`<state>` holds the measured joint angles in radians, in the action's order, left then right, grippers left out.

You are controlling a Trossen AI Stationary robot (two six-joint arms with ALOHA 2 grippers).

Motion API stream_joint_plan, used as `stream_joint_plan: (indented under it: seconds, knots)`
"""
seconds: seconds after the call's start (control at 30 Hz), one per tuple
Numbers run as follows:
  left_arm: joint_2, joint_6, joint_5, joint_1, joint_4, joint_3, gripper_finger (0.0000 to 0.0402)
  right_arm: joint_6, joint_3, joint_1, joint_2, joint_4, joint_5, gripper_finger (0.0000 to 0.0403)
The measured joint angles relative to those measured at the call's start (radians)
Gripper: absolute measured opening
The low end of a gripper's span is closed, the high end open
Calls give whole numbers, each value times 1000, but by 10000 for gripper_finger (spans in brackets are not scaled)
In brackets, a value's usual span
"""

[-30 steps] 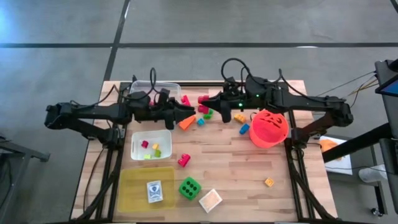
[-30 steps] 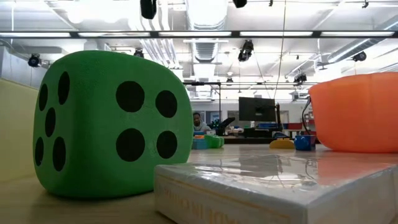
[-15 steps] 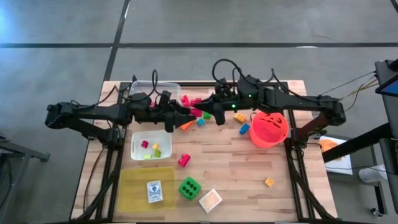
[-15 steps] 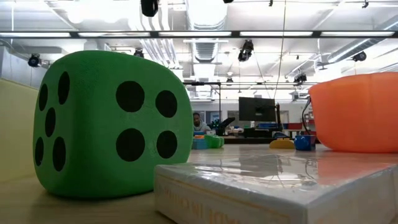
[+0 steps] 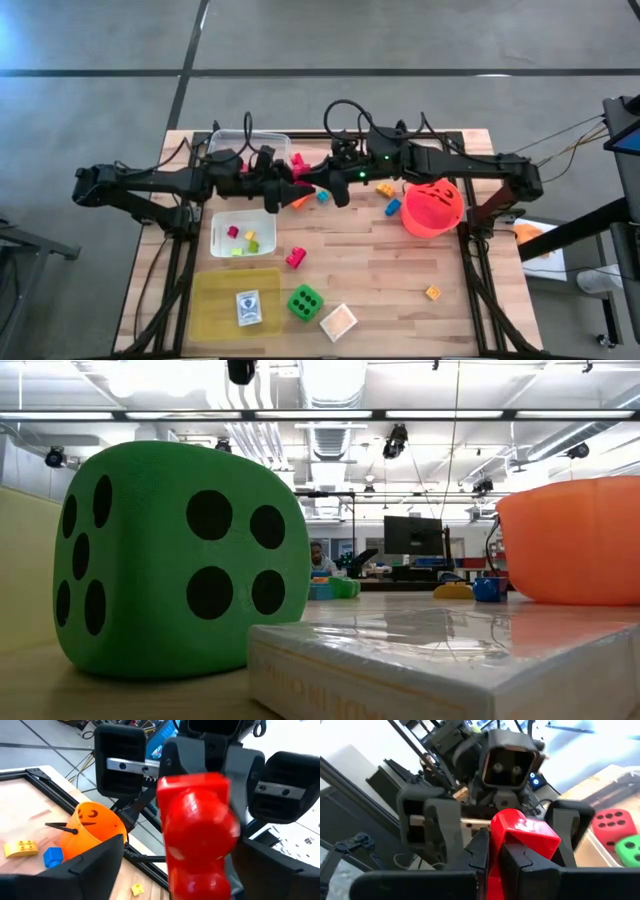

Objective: Pick & Place Toys
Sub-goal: Put the red game piece into the white bin

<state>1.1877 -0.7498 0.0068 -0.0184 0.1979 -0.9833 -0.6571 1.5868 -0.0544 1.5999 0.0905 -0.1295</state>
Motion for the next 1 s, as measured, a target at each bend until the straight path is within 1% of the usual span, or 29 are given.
stream_joint_plan:
  seconds: [0.43,0.53,0.67,0.83,0.9,1.0]
  knots:
    - [-1,18,8,9,27,0,158,5,25,0,8,1,1,14]
    - [-1,17,12,9,43,0,128,1,25,2,10,-4,1,14]
    - [-1,16,27,9,44,0,123,-4,25,2,10,-4,-3,14]
    - [-1,-49,35,10,39,1,123,-5,23,4,10,-3,-3,18]
    - [-1,-56,39,10,39,1,123,-2,23,4,10,-3,-3,30]
    - [-1,-69,49,10,39,1,123,0,23,5,11,-1,-4,68]
